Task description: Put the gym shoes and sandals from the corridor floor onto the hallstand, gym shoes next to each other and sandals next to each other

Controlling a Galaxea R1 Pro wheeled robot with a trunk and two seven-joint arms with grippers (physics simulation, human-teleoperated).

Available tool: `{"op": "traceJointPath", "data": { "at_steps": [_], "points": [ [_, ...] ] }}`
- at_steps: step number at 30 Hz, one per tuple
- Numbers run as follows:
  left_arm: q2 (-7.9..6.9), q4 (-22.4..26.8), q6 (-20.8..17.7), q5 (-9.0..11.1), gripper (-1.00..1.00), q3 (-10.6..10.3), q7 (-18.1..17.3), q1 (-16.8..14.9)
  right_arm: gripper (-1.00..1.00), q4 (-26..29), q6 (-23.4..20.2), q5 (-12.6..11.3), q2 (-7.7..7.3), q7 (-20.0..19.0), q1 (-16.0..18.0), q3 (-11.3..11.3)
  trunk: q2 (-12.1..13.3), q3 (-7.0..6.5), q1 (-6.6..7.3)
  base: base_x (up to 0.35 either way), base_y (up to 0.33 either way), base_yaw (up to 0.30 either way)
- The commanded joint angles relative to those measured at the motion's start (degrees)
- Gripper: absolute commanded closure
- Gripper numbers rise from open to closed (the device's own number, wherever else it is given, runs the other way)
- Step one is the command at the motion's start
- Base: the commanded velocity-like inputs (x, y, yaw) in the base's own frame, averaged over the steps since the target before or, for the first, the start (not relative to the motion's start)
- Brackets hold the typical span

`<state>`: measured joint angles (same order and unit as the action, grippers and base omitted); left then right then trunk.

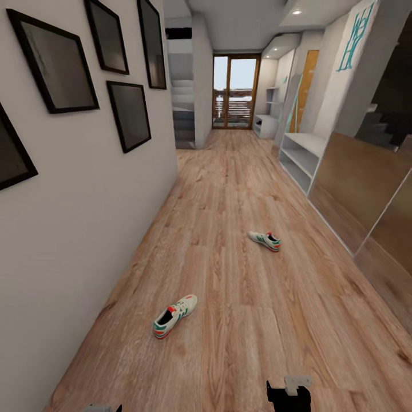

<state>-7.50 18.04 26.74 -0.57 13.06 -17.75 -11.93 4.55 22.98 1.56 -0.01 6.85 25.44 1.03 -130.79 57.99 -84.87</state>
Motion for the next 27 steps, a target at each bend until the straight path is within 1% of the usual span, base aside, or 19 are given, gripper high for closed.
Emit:
{"op": "traceJointPath", "data": {
  "at_steps": [1, 13, 18, 27],
  "points": [
    [0.03, 0.0, 0.1, -0.1, -1.00, 0.5, -0.5, 0.0, -1.00, -0.1, 0.1, 0.2, 0.01, 0.3, 0.0, 0.1, 0.0, 0.05, 0.01, 0.000, 0.000, -0.299],
    [0.03, 0.0, 0.1, 0.0, -1.00, 0.5, -0.5, 0.0, -1.00, -0.1, 0.1, 0.1, 0.01, 0.3, 0.0, 0.1, 0.0, 0.05, 0.01, 0.000, 0.000, -0.278],
    [0.03, 0.0, 0.1, 0.0, -1.00, 0.5, -0.5, 0.0, -1.00, -0.1, 0.1, 0.1, 0.01, 0.3, 0.0, 0.1, 0.0, 0.05, 0.01, 0.000, 0.000, -0.101],
    [0.03, 0.0, 0.1, 0.0, -1.00, 0.5, -0.5, 0.0, -1.00, -0.1, 0.1, 0.2, 0.01, 0.3, 0.0, 0.1, 0.0, 0.05, 0.01, 0.000, 0.000, -0.021]
  ]
}}
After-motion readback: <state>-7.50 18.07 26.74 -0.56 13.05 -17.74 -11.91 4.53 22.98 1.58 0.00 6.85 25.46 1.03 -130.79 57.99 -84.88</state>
